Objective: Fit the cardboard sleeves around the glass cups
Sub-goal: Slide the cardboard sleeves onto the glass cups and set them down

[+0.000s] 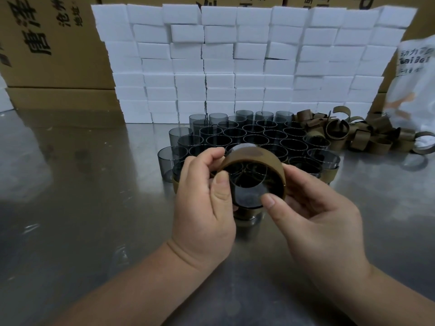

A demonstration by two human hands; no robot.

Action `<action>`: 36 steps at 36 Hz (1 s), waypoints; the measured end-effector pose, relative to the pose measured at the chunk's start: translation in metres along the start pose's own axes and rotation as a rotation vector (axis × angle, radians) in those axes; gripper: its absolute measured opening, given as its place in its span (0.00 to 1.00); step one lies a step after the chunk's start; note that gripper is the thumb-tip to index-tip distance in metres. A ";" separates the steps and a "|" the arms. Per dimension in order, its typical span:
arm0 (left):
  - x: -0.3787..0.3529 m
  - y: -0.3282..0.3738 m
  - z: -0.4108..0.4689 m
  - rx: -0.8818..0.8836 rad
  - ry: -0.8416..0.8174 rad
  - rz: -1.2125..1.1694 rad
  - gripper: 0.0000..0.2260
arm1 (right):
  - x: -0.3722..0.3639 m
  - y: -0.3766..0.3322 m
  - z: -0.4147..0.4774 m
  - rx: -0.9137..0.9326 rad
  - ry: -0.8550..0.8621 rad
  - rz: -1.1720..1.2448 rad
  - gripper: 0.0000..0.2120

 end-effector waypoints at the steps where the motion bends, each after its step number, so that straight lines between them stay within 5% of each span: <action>1: 0.000 0.000 0.000 -0.011 -0.002 0.014 0.12 | 0.000 0.000 0.000 0.009 0.002 -0.010 0.20; 10: -0.004 0.000 -0.005 0.002 -0.019 -0.102 0.22 | 0.000 0.001 -0.002 0.175 -0.048 -0.144 0.29; 16: -0.008 -0.010 -0.006 0.169 -0.058 -0.356 0.33 | -0.003 0.005 -0.002 0.149 -0.108 -0.110 0.31; 22: -0.010 -0.009 -0.004 0.207 -0.080 -0.537 0.28 | -0.005 0.007 0.000 0.106 -0.217 -0.118 0.33; 25: -0.012 -0.009 -0.003 0.243 -0.074 -0.508 0.17 | 0.000 0.010 0.000 0.048 -0.231 -0.082 0.35; 30: -0.008 -0.012 -0.002 0.262 -0.109 -0.535 0.18 | 0.000 0.012 -0.002 -0.023 -0.196 0.048 0.24; 33: -0.011 -0.011 -0.004 0.285 -0.169 -0.582 0.35 | -0.002 0.010 -0.002 -0.045 -0.173 0.139 0.22; 36: -0.012 -0.009 -0.004 0.257 -0.207 -0.545 0.40 | -0.002 0.011 -0.003 -0.050 -0.197 0.172 0.24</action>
Point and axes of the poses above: each hand's wrist, its own z-axis towards the middle knuckle, its own x-axis out of the back of the hand, y = z × x, the point moved 4 cm from there along z, towards the middle knuckle, and after that the axes turned 5 degrees about z, right-handed, at the moved point
